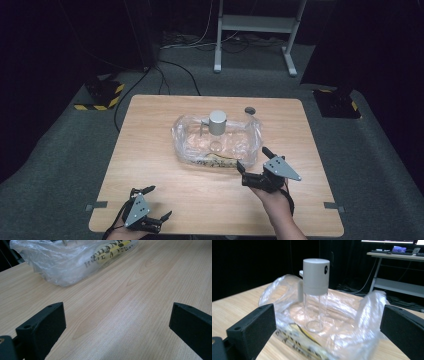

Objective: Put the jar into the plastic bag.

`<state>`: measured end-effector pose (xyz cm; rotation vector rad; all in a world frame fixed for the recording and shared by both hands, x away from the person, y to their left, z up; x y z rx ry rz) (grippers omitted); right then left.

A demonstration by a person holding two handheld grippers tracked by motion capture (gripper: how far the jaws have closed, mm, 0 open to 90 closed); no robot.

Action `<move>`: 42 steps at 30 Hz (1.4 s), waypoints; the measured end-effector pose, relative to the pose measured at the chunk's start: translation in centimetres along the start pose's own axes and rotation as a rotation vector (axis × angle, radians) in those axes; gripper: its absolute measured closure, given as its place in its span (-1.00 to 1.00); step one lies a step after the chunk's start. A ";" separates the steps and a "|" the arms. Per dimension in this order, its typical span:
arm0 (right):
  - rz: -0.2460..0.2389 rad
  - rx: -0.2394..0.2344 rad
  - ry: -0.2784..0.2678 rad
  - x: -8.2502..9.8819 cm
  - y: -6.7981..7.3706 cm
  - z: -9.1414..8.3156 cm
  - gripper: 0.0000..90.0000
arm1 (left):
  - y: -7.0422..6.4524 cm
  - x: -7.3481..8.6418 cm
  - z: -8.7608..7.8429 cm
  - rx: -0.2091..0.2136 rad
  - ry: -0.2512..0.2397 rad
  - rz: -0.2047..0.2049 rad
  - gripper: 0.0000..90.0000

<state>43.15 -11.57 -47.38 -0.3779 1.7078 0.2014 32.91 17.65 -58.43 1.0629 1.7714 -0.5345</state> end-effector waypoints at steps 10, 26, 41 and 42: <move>-0.054 0.019 0.041 2.7 -1.2 -3.0 -1.00 | 0.1 0.0 0.1 -0.009 0.007 -0.003 -0.97; -0.122 0.120 0.149 9.1 -4.9 -7.2 -1.00 | 0.1 0.1 0.1 -0.011 0.010 -0.005 -0.97; -0.168 0.144 0.279 14.1 -5.3 -8.2 -1.00 | 0.2 0.1 0.0 -0.021 0.010 -0.008 -0.97; -0.168 0.152 0.293 14.5 -5.5 -8.1 -0.99 | 0.2 0.1 0.1 -0.021 0.011 -0.008 -0.97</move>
Point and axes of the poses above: each handheld gripper's, and its own axes: z roughly forward along the jaws, x roughly out of its underside, y roughly to its left, the point moved 10 cm from there along z, roughly forward along the jaws, and after that the axes turned 12 degrees about x, right-handed, at the moved point
